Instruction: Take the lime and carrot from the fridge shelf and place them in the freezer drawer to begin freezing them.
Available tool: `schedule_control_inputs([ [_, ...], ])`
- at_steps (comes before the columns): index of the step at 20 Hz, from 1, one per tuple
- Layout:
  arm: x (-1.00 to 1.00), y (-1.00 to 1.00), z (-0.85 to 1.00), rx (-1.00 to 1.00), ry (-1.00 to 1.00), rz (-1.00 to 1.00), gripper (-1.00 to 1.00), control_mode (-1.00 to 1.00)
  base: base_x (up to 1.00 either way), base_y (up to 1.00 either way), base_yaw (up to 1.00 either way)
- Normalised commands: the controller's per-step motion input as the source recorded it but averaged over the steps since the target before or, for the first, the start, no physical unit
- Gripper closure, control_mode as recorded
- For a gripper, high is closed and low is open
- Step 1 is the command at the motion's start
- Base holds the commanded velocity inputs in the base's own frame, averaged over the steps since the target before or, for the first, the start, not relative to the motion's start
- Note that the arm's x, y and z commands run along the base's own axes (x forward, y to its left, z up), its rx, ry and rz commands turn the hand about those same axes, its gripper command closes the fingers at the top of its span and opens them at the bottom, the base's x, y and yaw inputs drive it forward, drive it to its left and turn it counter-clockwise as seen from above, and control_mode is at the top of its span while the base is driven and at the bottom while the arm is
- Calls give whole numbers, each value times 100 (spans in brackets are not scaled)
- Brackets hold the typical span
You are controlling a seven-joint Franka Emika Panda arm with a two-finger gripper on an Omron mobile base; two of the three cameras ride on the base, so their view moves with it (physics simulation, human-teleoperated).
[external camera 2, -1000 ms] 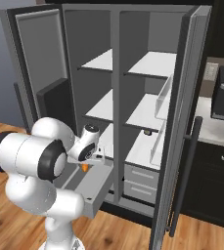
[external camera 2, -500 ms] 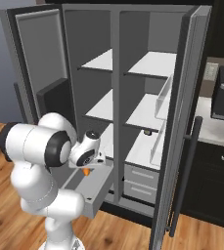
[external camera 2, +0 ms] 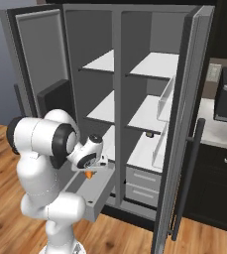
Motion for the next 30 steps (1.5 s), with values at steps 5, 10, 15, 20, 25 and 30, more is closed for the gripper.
schedule_control_inputs([
  [5,21,-5,-9,4,0,7,100,-100,0,0,0],
  [10,24,0,-19,1,0,6,100,-100,0,0,0],
  [15,6,3,-31,0,0,5,100,-100,0,0,0],
  [20,0,10,-37,0,0,4,100,-100,0,0,0],
  [25,0,25,-37,0,0,1,100,-100,0,0,0],
  [30,1,11,-28,0,0,1,100,-100,0,0,0],
])
